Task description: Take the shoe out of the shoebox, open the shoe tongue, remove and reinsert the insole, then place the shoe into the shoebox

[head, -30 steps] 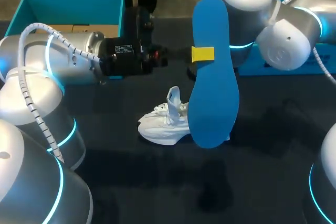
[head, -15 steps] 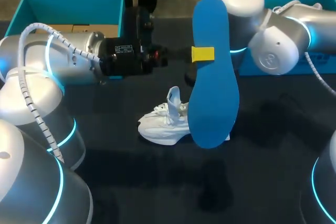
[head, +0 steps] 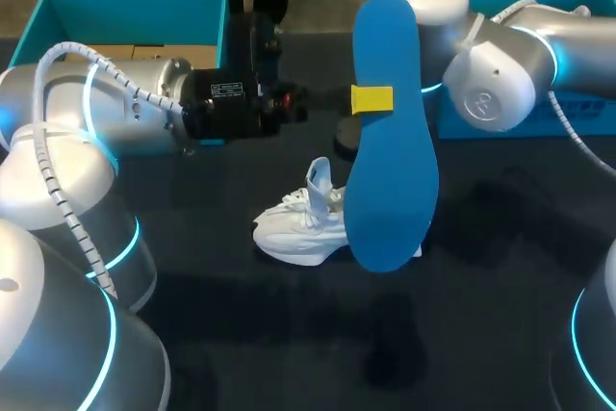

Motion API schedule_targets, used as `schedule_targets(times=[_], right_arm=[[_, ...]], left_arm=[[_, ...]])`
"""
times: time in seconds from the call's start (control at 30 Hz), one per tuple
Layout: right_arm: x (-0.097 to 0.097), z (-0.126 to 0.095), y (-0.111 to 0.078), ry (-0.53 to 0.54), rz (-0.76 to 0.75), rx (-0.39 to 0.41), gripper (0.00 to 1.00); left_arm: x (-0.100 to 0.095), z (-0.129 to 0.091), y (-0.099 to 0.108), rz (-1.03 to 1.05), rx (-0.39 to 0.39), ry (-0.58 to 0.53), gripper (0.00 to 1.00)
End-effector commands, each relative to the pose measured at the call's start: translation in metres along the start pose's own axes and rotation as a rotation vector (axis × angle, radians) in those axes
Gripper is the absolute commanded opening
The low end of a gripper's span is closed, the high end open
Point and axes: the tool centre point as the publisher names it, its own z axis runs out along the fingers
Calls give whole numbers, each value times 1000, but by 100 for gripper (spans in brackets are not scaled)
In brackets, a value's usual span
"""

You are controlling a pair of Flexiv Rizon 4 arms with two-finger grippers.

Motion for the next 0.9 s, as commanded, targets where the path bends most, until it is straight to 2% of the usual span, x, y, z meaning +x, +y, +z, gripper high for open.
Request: schedule_targets(times=[0.03, 0.3, 0.43, 0.57, 0.9], right_arm=[[3, -8, -2, 20, 46, 12, 0], [13, -22, -17, 121, 299, 17, 0], [17, -23, -20, 144, 459, -48, 0], [21, -24, -20, 126, 621, -118, 0], [31, -40, -16, 45, 919, -187, 0]], left_arm=[[-1, 2, 0, 1, 4, 1, 0], [-1, 2, 0, 1, 4, 1, 0], [-1, 2, 0, 1, 4, 1, 0], [-1, 2, 0, 1, 4, 1, 0], [-1, 2, 0, 1, 4, 1, 0]])
